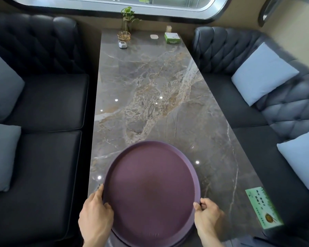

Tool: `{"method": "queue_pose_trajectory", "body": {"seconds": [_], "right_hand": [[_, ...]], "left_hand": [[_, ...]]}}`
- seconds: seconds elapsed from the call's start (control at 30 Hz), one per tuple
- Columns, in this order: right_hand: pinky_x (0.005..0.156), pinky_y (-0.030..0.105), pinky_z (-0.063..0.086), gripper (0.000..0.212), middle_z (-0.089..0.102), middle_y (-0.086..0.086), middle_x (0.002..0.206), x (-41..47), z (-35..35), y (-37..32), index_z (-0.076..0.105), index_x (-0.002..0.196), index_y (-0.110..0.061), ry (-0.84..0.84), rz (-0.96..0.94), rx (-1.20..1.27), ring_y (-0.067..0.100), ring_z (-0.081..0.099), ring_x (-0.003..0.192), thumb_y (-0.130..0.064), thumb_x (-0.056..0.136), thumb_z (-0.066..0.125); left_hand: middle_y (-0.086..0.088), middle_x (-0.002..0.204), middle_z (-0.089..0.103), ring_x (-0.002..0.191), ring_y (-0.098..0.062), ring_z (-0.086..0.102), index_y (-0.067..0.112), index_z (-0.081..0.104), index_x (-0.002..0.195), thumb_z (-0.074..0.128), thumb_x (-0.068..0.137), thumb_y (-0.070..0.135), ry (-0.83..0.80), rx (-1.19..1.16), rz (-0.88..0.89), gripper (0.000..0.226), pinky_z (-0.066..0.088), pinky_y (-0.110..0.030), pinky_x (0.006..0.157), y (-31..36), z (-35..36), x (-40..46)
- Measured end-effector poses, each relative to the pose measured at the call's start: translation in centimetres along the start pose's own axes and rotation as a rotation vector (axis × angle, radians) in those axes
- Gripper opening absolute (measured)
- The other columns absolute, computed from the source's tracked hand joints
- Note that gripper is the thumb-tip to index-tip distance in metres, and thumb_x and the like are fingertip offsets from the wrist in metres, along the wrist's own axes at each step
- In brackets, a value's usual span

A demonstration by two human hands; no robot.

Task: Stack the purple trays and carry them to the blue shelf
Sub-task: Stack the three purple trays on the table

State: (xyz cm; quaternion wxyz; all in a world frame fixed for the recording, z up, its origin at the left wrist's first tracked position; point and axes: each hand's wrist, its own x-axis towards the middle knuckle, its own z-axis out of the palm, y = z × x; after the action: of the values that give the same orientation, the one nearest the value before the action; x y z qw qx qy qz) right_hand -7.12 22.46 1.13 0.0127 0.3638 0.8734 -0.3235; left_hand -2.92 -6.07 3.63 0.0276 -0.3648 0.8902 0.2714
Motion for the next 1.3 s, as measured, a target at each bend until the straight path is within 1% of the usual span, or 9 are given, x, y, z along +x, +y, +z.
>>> {"method": "queue_pose_trajectory", "body": {"seconds": [0.13,0.27,0.4,0.5,0.63,0.87,1.07,1.13,1.3], "right_hand": [[0.067,0.029,0.045,0.008,0.074,0.004,0.079,-0.1,-0.1,0.2,0.074,0.084,-0.015,-0.012,-0.046,-0.044,0.024,0.057,0.07,-0.013,0.077,0.078],[0.064,0.031,0.046,0.005,0.073,0.005,0.076,0.0,-0.1,0.3,0.071,0.077,-0.015,-0.016,-0.056,-0.066,0.027,0.057,0.07,-0.013,0.079,0.076],[0.067,0.035,0.051,0.003,0.073,0.005,0.08,-0.1,-0.1,0.2,0.072,0.082,-0.015,-0.021,-0.043,-0.068,0.028,0.059,0.075,-0.015,0.081,0.075],[0.069,0.038,0.054,0.004,0.072,0.005,0.078,-0.1,0.0,0.2,0.071,0.079,-0.016,-0.026,-0.05,-0.07,0.03,0.061,0.077,-0.015,0.081,0.075],[0.072,0.041,0.055,0.005,0.074,0.007,0.081,-0.1,0.0,0.2,0.073,0.084,-0.013,-0.022,-0.059,-0.068,0.031,0.062,0.081,-0.014,0.08,0.076],[0.071,0.038,0.052,0.004,0.074,0.008,0.082,-0.2,-0.1,0.0,0.072,0.083,-0.011,-0.028,-0.046,-0.067,0.03,0.06,0.079,-0.012,0.08,0.075],[0.063,0.032,0.046,0.006,0.074,0.004,0.082,0.0,0.0,0.1,0.07,0.078,-0.014,-0.031,-0.039,-0.092,0.025,0.054,0.076,-0.013,0.081,0.075],[0.062,0.032,0.044,0.006,0.073,0.003,0.081,0.1,0.1,0.1,0.069,0.078,-0.014,-0.03,-0.029,-0.093,0.025,0.054,0.077,-0.014,0.082,0.075],[0.067,0.034,0.05,0.01,0.07,0.001,0.077,0.5,-0.1,0.1,0.067,0.076,-0.016,-0.048,0.0,-0.083,0.026,0.06,0.077,-0.011,0.081,0.075]], "left_hand": [[0.003,0.123,0.066,0.102,-0.025,0.064,0.027,0.052,0.14,0.06,0.075,0.006,-0.021,-0.007,0.013,0.069,0.053,-0.041,0.078,-0.4,0.2,0.0],[0.001,0.122,0.067,0.094,-0.026,0.067,0.026,0.054,0.139,0.06,0.076,0.003,-0.013,-0.023,0.023,0.067,0.051,-0.039,0.075,-0.6,0.3,-0.1],[0.0,0.124,0.067,0.096,-0.028,0.067,0.024,0.055,0.138,0.06,0.075,0.002,-0.015,-0.028,0.05,0.067,0.053,-0.041,0.08,-0.9,0.3,-0.1],[-0.002,0.121,0.068,0.092,-0.029,0.068,0.024,0.054,0.139,0.06,0.075,0.001,-0.013,-0.03,0.073,0.068,0.052,-0.041,0.077,-1.1,0.4,-0.1],[0.004,0.134,0.06,0.095,-0.026,0.067,0.027,0.045,0.145,0.061,0.075,-0.001,-0.025,0.002,0.129,0.077,0.052,-0.038,0.078,-1.4,0.5,0.0],[0.004,0.127,0.059,0.09,-0.028,0.064,0.025,0.043,0.146,0.06,0.074,0.0,-0.043,0.056,0.143,0.078,0.049,-0.038,0.069,-1.4,0.6,0.4],[0.005,0.129,0.044,0.109,-0.024,0.052,0.034,0.03,0.148,0.065,0.079,0.018,-0.063,0.105,0.112,0.079,0.042,-0.037,0.064,-0.6,1.1,1.5],[0.002,0.126,0.048,0.106,-0.025,0.054,0.035,0.027,0.15,0.067,0.084,0.025,-0.064,0.103,0.095,0.078,0.041,-0.037,0.065,-0.3,1.2,2.2],[0.001,0.116,0.056,0.086,-0.027,0.059,0.033,0.045,0.144,0.06,0.088,0.019,-0.052,0.107,0.081,0.059,0.043,-0.038,0.063,-0.3,1.0,3.4]]}}
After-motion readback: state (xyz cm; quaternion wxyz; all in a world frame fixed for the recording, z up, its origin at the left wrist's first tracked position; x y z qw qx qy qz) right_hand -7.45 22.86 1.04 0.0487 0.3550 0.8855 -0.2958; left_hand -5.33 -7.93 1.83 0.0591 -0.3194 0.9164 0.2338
